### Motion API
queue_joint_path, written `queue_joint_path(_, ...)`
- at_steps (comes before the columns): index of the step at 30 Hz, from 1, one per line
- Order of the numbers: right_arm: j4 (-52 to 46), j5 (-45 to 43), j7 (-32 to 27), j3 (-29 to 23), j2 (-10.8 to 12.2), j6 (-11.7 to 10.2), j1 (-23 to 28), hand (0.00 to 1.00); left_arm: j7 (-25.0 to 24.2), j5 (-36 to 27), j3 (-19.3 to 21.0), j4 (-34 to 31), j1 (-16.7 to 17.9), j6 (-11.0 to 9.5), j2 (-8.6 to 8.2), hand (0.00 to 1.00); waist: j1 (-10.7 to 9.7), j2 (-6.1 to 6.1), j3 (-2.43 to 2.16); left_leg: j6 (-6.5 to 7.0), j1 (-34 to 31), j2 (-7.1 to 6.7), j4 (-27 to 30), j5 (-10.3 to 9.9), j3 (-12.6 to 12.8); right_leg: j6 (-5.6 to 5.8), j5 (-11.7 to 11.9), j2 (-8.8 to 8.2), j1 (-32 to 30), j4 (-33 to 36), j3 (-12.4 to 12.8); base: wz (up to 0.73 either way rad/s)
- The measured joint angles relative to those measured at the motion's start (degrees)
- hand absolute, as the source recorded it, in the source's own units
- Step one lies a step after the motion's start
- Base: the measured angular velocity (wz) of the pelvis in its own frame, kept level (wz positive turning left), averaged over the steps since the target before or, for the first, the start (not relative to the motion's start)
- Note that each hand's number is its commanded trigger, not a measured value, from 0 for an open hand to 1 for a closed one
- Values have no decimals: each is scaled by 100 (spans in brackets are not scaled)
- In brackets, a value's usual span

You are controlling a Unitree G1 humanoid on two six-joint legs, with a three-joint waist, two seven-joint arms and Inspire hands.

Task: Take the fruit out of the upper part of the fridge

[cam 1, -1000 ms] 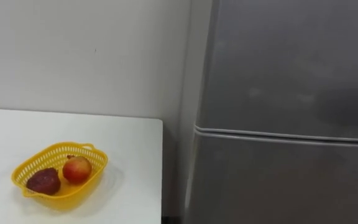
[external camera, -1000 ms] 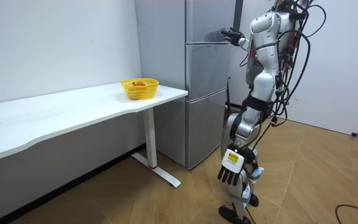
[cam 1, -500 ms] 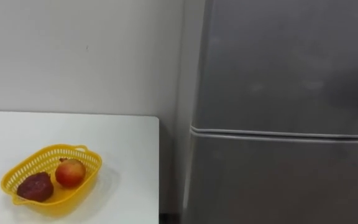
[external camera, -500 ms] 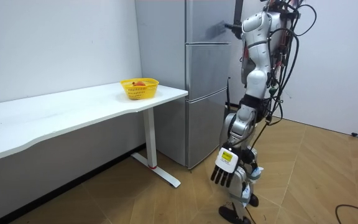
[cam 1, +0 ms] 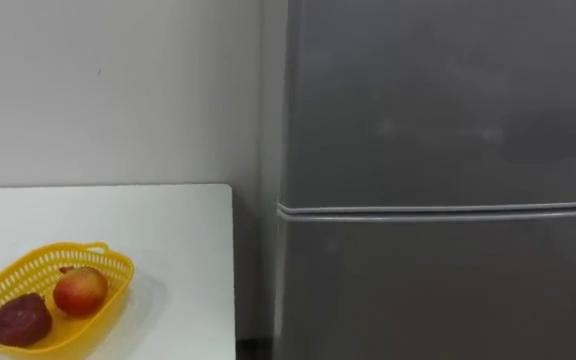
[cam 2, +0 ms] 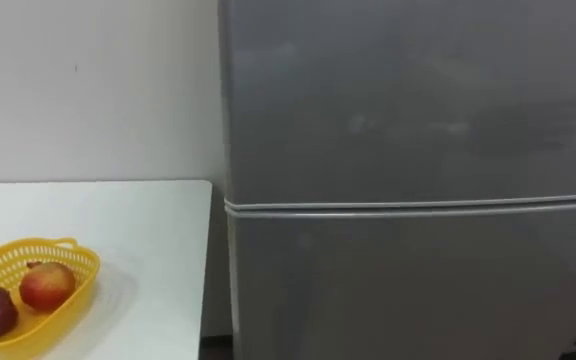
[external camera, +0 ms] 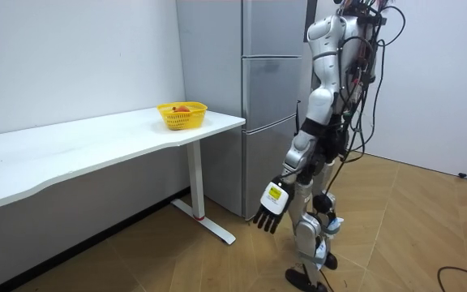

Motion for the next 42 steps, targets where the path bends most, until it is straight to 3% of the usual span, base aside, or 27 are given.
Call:
queue_joint_path(6, 1886, -75, 144, 442, 798, 146, 633, 0, 46, -10, -61, -14, -55, 131, -109, 0, 37, 50, -3, -3, 73, -1, -40, 2, 27, -15, -19, 11, 33, -7, 55, -3)
queue_joint_path(8, 2448, -102, 324, 680, 957, 214, 767, 0, 69, -14, -81, -55, -65, 116, -160, 0, 58, 89, -20, -2, 75, 2, -43, 2, 16, -12, -20, 3, 44, -29, 53, -2)
queue_joint_path(9, 2943, -243, 438, 789, 1055, 218, 785, 0, 104, -13, -83, -28, -65, 113, -185, 0, 59, 124, -51, -2, 85, -1, -42, 2, -10, -1, -28, -4, 67, -33, 49, 5)
queue_joint_path(12, 3730, -398, 671, 1005, 1249, 373, 791, 0, 123, -49, -63, -7, -78, 117, -191, 0, 106, 162, -45, 0, 119, -6, -44, 3, 39, 3, -50, -4, 58, 21, 80, -4)
queue_joint_path(19, 4817, -1088, 1269, 1396, 1340, 477, 841, 0, 69, -25, -69, 49, -67, 149, -200, 0, 103, 163, -13, -4, 234, 2, -79, -9, -10, 11, -126, -59, 128, 3, 19, 5)
queue_joint_path(26, 5965, -2286, 2167, 1871, 1344, 998, 779, 0, -9, 208, -61, 78, -9, 564, -230, 0, 165, 209, -12, -4, 284, -45, -90, -8, -83, 11, -124, -52, 230, -12, -30, 3)
queue_joint_path(30, 6151, -3053, 2486, 2296, 1343, 1353, 630, 0, -7, 432, -178, 58, -188, 726, -259, 0, 299, 244, -11, -4, 281, -54, -61, -9, -90, 14, -128, -58, 245, -83, -19, 0)
queue_joint_path(35, 6095, -3513, 2599, 2348, 1340, 1378, 342, 0, 0, 432, -315, 240, -437, 738, -245, 0, 374, 254, -4, -3, 312, -55, -62, -8, -79, 16, -126, -35, 265, -67, -10, 0)
queue_joint_path(42, 5675, -3915, 2610, 2520, 1342, 1371, 276, 0, -14, 505, -540, 407, -376, 912, -256, 0, 439, 285, 27, -4, 354, -55, -73, -9, -100, 22, -138, -66, 330, -88, -25, 3)
